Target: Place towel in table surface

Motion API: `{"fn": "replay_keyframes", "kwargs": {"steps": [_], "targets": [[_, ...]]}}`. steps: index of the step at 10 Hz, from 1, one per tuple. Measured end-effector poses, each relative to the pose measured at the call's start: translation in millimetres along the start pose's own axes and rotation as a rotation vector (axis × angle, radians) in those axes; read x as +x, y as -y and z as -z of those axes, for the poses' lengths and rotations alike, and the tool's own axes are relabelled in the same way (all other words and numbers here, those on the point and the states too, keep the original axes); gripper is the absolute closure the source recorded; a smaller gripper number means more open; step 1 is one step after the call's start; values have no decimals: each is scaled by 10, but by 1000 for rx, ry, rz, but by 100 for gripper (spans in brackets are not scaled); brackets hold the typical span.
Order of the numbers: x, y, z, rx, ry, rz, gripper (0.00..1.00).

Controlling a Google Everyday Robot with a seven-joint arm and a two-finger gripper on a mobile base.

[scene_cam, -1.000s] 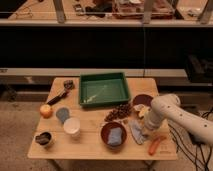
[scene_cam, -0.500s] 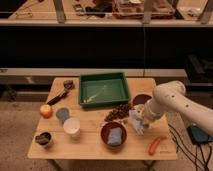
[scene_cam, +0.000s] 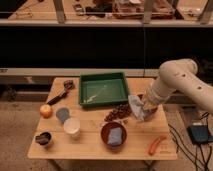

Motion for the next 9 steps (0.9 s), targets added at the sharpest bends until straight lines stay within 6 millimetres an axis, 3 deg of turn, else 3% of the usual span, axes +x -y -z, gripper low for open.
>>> {"fn": "replay_keyframes", "kwargs": {"steps": [3,5,7,9], "targets": [[-218,16,280,21,4,59,100],[-271,-6,306,13,7,72,100],[-233,-49,128,-17,2,65,100],[-104,-119,-210,-41,-3,52,100]]}}
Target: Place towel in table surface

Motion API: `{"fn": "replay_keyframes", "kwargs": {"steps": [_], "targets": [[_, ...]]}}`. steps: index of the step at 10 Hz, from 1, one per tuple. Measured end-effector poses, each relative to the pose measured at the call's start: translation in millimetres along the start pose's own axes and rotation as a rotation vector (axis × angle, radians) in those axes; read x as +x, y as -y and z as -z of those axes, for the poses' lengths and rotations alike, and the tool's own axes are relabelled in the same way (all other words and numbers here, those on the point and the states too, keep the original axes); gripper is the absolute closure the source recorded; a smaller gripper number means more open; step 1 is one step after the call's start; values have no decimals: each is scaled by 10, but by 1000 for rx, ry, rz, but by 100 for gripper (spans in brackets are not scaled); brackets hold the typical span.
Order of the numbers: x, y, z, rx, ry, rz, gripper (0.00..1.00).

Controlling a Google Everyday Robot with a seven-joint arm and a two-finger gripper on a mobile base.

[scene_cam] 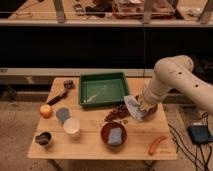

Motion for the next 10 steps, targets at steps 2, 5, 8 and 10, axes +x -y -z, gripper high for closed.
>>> {"fn": "replay_keyframes", "kwargs": {"steps": [2,5,8,10], "targets": [[175,-72,-368,-8,-22,-18,100],[483,-182,-843,-12,-69,-49,100],[778,-379,-1258,-32,-97,-64,100],[790,-451,-1398,-45,-96,-56,97]]}}
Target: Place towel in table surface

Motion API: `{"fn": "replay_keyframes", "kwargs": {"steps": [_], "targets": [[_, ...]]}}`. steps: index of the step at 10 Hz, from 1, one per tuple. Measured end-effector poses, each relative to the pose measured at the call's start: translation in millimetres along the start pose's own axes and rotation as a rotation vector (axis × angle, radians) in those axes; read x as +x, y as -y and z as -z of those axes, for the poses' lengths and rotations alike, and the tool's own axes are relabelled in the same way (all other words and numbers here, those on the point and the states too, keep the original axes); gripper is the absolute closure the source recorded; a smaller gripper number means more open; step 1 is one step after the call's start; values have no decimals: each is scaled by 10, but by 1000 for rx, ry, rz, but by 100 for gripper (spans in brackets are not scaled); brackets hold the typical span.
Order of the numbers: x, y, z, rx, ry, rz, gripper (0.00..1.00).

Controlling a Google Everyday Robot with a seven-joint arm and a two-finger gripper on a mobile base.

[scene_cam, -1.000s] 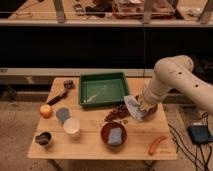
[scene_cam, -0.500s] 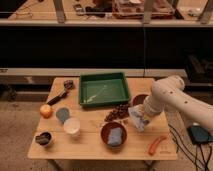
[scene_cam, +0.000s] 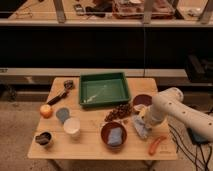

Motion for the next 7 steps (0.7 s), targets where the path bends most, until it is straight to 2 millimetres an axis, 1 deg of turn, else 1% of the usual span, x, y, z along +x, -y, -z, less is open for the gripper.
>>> {"fn": "replay_keyframes", "kwargs": {"steps": [2,4,5,6,7], "targets": [[-14,-36,-71,-17,6,14,80],[-37,-125,-239,-51,26,43,57],[-39,-158,-282,-62,37,48,49],[-51,-181,-316,-71,54,55,37],[-65,-187,-312,-74,66,62,28]]}}
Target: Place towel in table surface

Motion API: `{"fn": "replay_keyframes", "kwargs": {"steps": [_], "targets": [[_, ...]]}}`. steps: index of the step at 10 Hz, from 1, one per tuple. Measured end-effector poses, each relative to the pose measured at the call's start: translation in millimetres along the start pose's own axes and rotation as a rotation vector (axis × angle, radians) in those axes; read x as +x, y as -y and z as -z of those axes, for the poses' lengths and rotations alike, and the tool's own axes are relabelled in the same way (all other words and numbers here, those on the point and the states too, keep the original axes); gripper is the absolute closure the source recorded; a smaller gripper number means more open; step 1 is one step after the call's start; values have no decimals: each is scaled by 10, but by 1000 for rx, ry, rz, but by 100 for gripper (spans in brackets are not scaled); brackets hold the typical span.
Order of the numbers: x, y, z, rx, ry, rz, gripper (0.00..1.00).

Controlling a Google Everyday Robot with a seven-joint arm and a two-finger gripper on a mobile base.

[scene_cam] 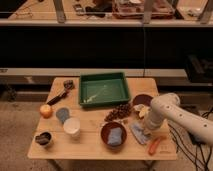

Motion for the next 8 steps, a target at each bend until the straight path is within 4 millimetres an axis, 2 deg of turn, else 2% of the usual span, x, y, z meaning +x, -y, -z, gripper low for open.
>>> {"fn": "replay_keyframes", "kwargs": {"steps": [1,2,8], "targets": [[-13,3,11,-3,7,6,21],[-19,1,15,-7,9,8,20],[-30,-1,16,-19,15,12,20]]}}
